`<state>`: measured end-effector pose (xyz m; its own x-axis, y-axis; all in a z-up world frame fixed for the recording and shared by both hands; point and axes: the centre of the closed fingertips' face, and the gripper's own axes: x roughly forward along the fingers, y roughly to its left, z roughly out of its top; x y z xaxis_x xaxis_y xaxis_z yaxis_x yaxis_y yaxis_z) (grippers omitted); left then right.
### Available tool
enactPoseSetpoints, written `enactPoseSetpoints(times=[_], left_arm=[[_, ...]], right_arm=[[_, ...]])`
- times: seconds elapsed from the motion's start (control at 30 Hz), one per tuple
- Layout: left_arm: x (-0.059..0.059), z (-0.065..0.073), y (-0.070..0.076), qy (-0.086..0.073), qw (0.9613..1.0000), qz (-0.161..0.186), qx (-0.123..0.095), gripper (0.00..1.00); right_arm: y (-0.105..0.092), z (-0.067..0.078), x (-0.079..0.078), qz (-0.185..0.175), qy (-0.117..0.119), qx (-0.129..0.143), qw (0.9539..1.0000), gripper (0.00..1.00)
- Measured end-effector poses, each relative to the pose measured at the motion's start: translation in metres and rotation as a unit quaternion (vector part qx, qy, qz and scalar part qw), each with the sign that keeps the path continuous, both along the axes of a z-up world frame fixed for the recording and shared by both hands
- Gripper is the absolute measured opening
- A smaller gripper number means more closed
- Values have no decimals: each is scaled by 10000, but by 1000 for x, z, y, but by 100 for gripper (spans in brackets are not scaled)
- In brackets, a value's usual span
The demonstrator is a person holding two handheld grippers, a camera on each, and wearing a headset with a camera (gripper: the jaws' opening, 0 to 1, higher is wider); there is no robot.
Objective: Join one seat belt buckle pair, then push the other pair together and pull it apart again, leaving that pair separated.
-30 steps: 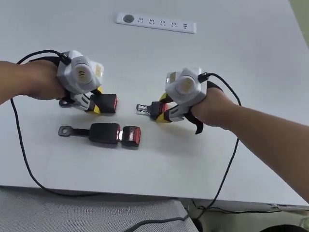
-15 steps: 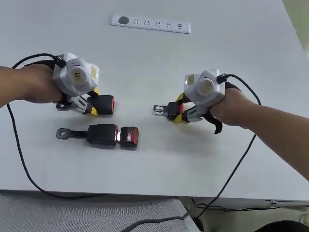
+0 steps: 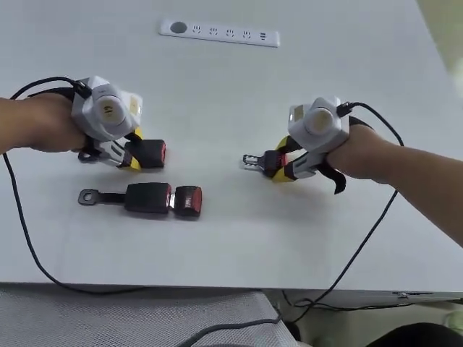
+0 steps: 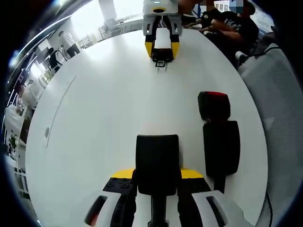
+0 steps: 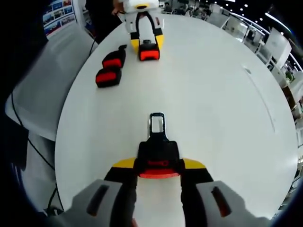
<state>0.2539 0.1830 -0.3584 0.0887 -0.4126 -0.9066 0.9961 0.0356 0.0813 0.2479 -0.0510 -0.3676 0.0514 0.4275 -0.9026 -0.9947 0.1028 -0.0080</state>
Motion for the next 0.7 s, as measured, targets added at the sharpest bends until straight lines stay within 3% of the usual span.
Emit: enactPoseSetpoints(times=[0.23,0.37,0.5,0.6,0.7], left_arm=[[1,-1,-2,-44,9998,-110,149,33],[7,-5,1,2,9997,121,223,33],[10,-7,7,-184,9993,-42,312,35],[10,-1,10,-278,9993,43,231,42],[13,13,10,-420,9984,371,-58,44]], right_arm=[[-3,-2,0,-66,-3,-116,9999,37],[-3,-1,7,-185,-297,-262,9990,44],[-3,1,-3,-198,-372,-354,9985,50],[-4,6,-12,-252,-460,-304,9982,51],[-2,15,-14,-715,-574,-43,9958,57]])
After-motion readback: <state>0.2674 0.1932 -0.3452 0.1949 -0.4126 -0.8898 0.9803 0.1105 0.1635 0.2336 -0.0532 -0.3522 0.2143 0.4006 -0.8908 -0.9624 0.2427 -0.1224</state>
